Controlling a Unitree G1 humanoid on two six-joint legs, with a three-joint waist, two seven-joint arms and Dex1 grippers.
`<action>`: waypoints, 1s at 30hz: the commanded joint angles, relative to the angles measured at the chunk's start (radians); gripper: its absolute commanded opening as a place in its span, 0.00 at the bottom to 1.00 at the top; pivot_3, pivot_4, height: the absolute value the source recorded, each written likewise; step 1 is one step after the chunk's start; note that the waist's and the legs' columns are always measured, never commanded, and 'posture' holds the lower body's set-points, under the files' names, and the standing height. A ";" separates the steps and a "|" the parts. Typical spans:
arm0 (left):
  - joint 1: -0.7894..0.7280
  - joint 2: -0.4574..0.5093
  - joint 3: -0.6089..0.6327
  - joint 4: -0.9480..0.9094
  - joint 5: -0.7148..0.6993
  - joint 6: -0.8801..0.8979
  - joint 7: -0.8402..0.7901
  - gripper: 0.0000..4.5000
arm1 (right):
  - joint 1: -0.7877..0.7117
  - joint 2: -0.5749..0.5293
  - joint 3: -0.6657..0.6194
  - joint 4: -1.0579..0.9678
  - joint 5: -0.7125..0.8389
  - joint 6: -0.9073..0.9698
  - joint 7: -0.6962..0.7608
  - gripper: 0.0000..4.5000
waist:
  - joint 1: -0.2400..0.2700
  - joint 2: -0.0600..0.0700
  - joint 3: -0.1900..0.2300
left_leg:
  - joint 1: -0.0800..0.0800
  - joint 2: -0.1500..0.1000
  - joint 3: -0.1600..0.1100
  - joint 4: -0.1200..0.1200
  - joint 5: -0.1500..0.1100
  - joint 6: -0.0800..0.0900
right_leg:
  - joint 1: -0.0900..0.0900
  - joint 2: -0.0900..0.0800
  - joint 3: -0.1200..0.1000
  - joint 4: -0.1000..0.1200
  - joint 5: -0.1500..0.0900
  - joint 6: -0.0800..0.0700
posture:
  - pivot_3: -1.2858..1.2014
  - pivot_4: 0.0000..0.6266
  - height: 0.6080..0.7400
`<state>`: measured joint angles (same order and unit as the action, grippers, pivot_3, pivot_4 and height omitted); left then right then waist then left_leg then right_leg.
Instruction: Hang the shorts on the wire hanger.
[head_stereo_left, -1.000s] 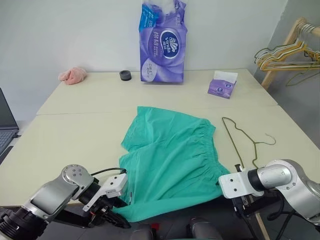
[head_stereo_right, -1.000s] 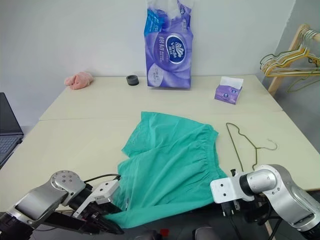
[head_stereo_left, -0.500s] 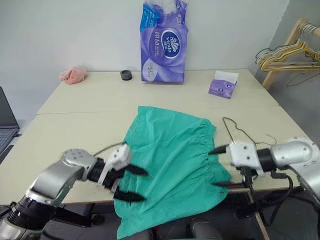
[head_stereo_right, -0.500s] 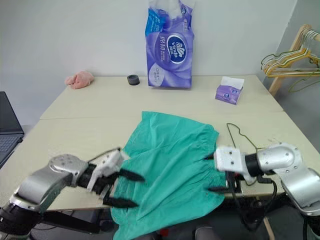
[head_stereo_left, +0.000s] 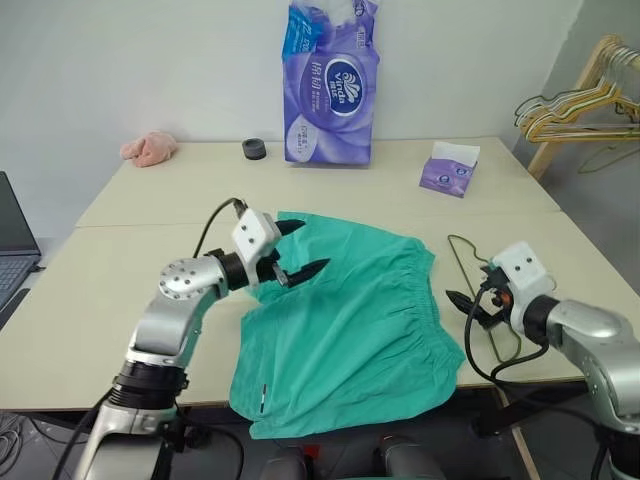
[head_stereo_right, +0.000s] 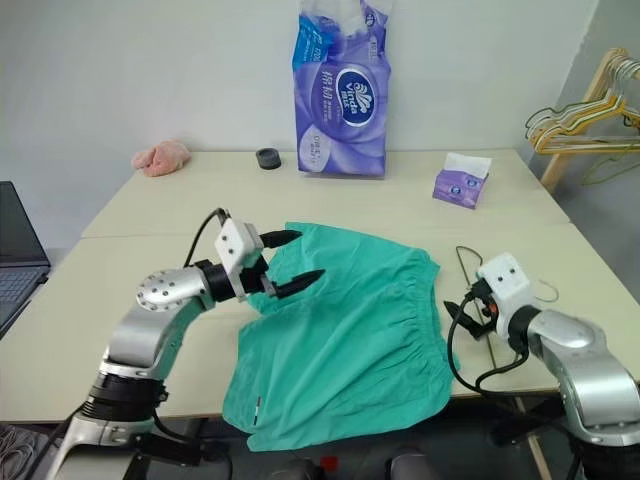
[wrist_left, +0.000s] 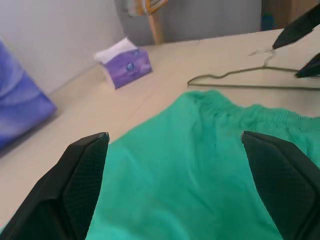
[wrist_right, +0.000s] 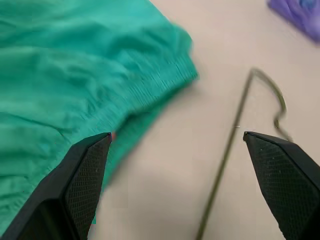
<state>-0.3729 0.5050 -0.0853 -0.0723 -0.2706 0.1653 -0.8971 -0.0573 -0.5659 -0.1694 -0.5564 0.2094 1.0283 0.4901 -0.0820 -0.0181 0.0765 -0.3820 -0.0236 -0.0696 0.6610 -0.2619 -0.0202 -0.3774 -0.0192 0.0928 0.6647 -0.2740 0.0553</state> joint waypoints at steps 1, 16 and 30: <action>-0.030 0.015 0.005 -0.021 -0.076 -0.004 -0.108 0.99 | -0.010 0.050 -0.068 -0.030 -0.017 0.087 -0.109 1.00 | -0.007 0.001 0.000 | 0.000 0.000 0.001 0.000 0.000 0.000 | 0.000 0.001 0.000 0.000 0.000 0.000 | 0.46 0.08 1.00; -0.070 0.036 -0.040 0.010 -0.102 0.059 -0.233 0.99 | -0.135 0.007 -0.104 0.404 -0.020 -0.006 -0.130 1.00 | -0.038 0.002 -0.001 | 0.001 0.001 0.005 0.000 0.000 0.001 | 0.000 0.006 0.003 -0.001 -0.003 0.006 | 0.45 0.08 1.00; -0.095 0.009 -0.048 0.051 -0.081 0.030 -0.226 1.00 | -0.259 -0.070 0.052 0.622 0.028 0.124 -0.002 0.50 | -0.063 0.000 -0.002 | 0.002 0.001 0.003 0.000 -0.001 0.002 | 0.002 0.007 0.002 -0.002 -0.003 0.006 | 0.45 0.08 1.00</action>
<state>-0.4462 0.5176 -0.1374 -0.0178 -0.3525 0.2111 -1.1249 -0.3301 -0.6551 -0.1441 0.0248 0.2290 1.1118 0.4882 -0.1446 -0.0178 0.0744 -0.3799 -0.0222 -0.0671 0.6610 -0.2631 -0.0180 -0.3747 -0.0123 0.0948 0.6629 -0.2775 0.0614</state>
